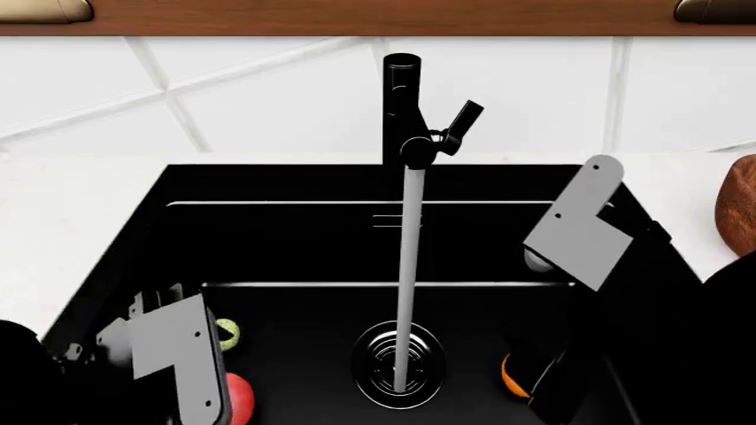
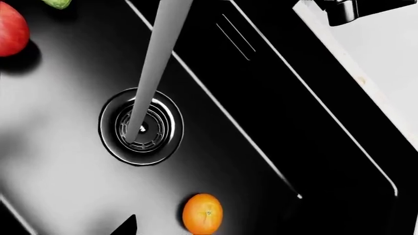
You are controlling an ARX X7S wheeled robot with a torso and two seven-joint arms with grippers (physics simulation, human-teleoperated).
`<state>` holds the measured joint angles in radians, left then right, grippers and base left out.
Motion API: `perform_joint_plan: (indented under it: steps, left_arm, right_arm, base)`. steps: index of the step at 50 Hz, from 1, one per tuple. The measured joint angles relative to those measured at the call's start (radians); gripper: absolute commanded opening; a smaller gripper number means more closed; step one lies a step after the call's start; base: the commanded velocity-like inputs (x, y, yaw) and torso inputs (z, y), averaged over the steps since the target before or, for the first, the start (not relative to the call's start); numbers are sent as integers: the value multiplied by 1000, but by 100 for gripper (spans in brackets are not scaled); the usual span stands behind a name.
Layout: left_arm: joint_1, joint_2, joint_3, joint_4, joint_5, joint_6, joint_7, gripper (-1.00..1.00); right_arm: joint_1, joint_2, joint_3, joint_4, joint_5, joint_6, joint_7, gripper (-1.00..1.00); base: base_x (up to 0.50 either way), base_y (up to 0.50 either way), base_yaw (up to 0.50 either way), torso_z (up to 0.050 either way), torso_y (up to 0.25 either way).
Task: Pick the pomegranates and oranges from the sink and place them in one bowl. Place the brussel sprout in the other bowl. Then turn off the sink faucet.
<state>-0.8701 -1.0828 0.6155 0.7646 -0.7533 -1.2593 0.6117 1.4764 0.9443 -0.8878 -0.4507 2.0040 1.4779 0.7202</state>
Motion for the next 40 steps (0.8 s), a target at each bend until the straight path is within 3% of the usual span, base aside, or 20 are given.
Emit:
perform_joint_plan:
  steps: [14,40]
  left_arm:
    - [10,45,-16,-21,-82,-133,-52,100]
    - [-47,88,101,-139,39,-105,-82,100]
  right_arm:
    - [-12,9,-11,-15,-25,-14,-20,100]
    - [-38,19,-16,-36,-78,-45,-70,100]
  base:
    - [0,0,0,0,0]
    - [0,0,0,0,0]
